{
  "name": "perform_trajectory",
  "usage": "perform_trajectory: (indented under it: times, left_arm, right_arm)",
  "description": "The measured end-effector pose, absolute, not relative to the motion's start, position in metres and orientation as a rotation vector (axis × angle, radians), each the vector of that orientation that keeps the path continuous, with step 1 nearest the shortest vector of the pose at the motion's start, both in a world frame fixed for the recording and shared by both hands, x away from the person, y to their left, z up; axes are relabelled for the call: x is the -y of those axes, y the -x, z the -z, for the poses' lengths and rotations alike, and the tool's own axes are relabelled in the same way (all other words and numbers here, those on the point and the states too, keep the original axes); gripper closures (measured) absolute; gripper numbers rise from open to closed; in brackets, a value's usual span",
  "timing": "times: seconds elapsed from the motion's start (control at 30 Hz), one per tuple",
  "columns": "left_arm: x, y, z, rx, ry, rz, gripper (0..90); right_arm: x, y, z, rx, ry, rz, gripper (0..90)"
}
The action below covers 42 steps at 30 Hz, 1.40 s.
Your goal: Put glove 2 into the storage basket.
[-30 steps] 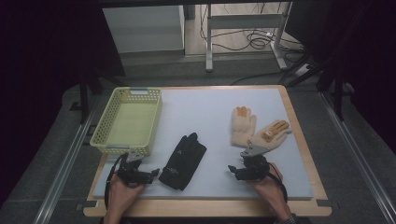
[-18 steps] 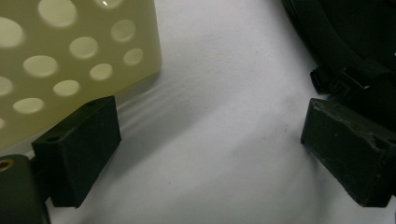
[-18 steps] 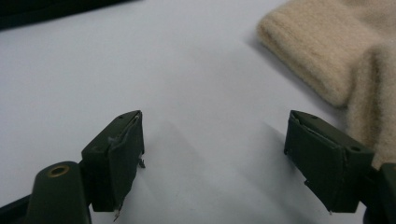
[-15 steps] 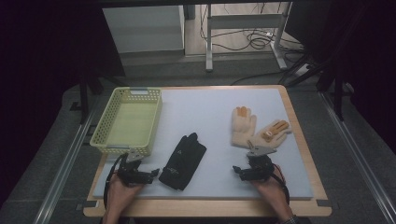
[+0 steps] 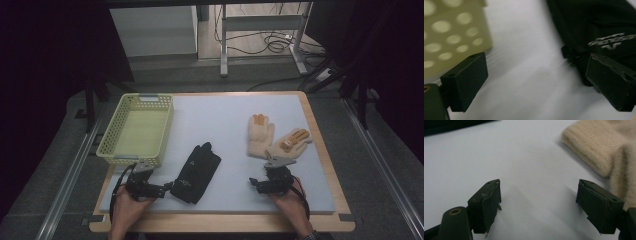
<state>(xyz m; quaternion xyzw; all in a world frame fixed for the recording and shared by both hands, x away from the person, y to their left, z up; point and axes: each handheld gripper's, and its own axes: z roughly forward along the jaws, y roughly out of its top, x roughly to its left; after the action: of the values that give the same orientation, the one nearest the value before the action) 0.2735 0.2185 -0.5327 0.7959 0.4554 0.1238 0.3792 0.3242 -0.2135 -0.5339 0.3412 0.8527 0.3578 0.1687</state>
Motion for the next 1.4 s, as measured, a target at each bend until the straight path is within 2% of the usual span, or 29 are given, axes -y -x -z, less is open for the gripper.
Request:
perform_trajectory:
  times: [0.33, 0.5, 0.87, 1.0, 1.17, 1.33, 1.4]
  left_arm:
    - [-0.192, -0.279, 0.512, -1.105, -2.077, -0.294, 1.7]
    - [-0.165, -0.29, 0.504, -1.079, -2.106, -0.28, 0.0]
    - [-0.119, -0.315, 0.517, -1.08, -2.187, -0.258, 0.0]
    - [-0.113, -0.319, 0.524, -1.108, -2.222, -0.32, 0.0]
    - [-0.107, -0.317, 0.531, -1.101, -2.242, -0.278, 0.0]
    - [-0.089, -0.309, 0.534, -1.067, -2.322, -0.412, 0.0]
    - [-0.09, -0.309, 0.535, -1.07, -2.318, -0.404, 0.0]
  right_arm:
    - [0.214, -0.324, 0.534, -2.424, -0.969, -1.017, 19.6]
    - [0.214, -0.324, 0.534, -2.424, -0.969, -1.017, 19.6]
    - [0.214, -0.324, 0.534, -2.424, -0.97, -1.018, 19.6]
    - [0.214, -0.324, 0.534, -2.424, -0.97, -1.018, 19.6]
    - [0.214, -0.324, 0.534, -2.425, -0.97, -1.018, 19.6]
    - [0.214, -0.324, 0.534, -2.425, -0.969, -1.018, 19.6]
    - [0.214, -0.324, 0.534, -2.425, -0.969, -1.017, 19.6]
